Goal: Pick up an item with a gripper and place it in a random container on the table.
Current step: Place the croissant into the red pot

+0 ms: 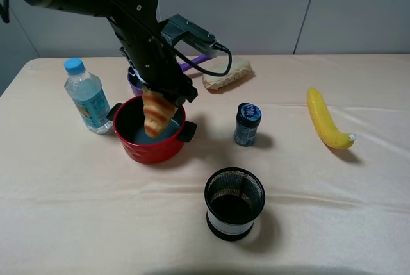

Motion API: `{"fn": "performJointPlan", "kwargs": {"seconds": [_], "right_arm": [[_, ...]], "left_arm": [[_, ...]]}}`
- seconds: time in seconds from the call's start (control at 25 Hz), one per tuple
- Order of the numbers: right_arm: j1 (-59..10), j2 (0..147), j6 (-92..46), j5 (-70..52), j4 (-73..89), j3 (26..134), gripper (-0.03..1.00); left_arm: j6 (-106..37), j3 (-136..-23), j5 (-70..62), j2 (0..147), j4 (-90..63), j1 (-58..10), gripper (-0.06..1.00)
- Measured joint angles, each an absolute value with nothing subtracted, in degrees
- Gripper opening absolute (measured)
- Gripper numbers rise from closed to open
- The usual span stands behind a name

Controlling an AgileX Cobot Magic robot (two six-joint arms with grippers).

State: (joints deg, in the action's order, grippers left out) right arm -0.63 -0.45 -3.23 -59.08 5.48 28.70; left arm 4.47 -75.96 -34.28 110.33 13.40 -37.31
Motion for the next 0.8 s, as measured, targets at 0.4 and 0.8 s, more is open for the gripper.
{"fn": "performJointPlan", "kwargs": {"seconds": [0.4,0.8], "right_arm": [[-0.6,-0.4,-3.2,-59.1,5.5,28.7,0.69],[-0.6,-0.4,-3.2,-59.1,5.5,28.7,0.69]], "left_arm": [[4.5,-75.8,-36.9,110.3,13.4,-37.3,0.67],[4.5,-75.8,-38.8,110.3,15.9,-37.2,0.90]]}}
